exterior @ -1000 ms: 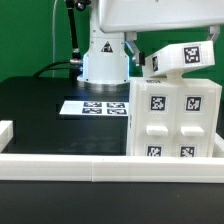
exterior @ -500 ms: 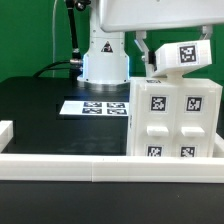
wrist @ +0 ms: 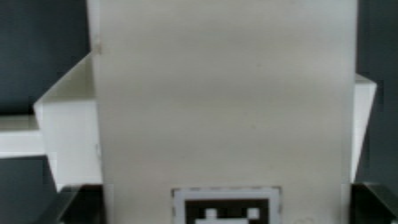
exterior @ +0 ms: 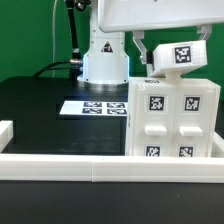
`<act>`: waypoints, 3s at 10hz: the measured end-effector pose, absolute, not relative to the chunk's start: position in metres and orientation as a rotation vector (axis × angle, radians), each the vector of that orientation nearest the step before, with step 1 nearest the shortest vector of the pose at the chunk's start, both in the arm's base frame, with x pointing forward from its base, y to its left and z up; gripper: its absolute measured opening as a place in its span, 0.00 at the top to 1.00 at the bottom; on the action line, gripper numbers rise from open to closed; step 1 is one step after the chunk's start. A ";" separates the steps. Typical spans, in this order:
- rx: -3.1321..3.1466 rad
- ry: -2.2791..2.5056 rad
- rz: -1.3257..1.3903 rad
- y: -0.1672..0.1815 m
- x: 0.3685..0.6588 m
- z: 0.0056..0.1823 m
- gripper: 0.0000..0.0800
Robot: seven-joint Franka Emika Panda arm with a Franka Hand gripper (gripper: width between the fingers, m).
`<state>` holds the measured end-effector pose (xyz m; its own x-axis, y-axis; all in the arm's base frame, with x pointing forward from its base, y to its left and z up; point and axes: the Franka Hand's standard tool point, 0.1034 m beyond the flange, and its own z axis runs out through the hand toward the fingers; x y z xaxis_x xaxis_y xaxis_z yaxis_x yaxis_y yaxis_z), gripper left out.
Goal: Assemble cabinet
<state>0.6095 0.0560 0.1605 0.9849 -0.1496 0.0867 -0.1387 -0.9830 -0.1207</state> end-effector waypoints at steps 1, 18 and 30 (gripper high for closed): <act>-2.983 0.428 -0.140 0.056 0.609 0.160 0.30; -1.929 2.142 0.063 0.065 0.614 0.166 0.03; -2.670 1.156 -0.048 0.072 0.614 0.185 0.00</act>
Offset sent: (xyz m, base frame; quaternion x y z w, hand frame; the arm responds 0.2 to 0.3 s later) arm -0.0085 -0.0005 -0.0116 0.0074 -0.0240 0.3429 0.9390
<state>0.6139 0.0715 0.1855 0.6878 -0.7233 -0.0613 -0.7157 -0.6615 -0.2240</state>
